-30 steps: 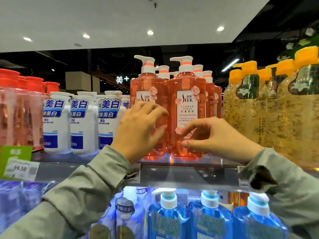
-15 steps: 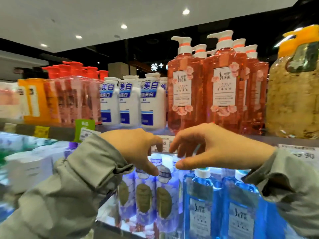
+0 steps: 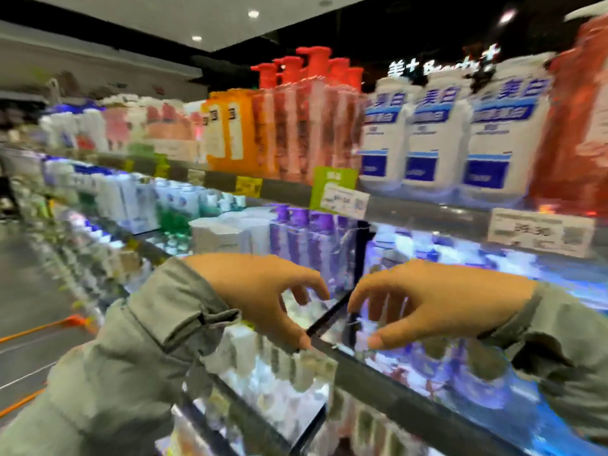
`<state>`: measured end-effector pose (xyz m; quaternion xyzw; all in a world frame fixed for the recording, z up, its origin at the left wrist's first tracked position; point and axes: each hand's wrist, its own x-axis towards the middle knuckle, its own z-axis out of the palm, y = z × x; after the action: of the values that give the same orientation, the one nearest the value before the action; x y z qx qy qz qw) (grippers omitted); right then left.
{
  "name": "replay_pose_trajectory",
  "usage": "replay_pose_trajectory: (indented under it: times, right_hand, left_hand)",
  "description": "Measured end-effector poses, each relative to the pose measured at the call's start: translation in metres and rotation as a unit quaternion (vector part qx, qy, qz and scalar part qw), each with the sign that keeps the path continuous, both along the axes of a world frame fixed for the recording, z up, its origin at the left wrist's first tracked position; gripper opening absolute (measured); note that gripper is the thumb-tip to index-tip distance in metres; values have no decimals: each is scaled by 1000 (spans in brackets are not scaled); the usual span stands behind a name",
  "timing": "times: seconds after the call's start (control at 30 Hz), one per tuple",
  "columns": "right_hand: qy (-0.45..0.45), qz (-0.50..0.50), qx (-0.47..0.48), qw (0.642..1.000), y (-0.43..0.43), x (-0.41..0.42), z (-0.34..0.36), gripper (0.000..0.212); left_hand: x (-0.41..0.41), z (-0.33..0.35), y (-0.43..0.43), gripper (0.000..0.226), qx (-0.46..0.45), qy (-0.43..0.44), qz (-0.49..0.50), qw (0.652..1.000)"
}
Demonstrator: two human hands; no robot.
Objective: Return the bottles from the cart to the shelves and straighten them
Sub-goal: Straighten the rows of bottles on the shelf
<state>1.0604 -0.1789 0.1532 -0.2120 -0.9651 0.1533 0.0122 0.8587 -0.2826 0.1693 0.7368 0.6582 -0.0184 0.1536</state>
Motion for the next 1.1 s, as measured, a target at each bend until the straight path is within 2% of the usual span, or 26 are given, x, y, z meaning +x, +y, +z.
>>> replay_pose_trajectory:
  times: [0.13, 0.27, 0.47, 0.63, 0.87, 1.1]
  right_hand:
    - [-52, 29, -26, 998, -17, -81, -12, 44]
    - [-160, 48, 11, 986, -40, -163, -30, 48]
    - [-143, 119, 34, 982, -71, -283, -49, 49]
    - [-168, 200, 34, 965, -96, -370, -57, 53]
    - [-142, 310, 24, 940, -115, -495, -93, 53]
    - [-99, 366, -13, 925, -113, -623, -134, 46]
  left_hand:
    - [-75, -15, -27, 59, -16, 41, 53, 998]
    - [-153, -33, -63, 58, -46, 50, 123, 990]
    - [-248, -48, -120, 53, -62, 74, 206, 974]
    - [-316, -60, -170, 60, -63, 71, 287, 953]
    - [-399, -89, -225, 62, -114, 39, 390, 913]
    - [-495, -119, -244, 63, -128, 28, 474, 871]
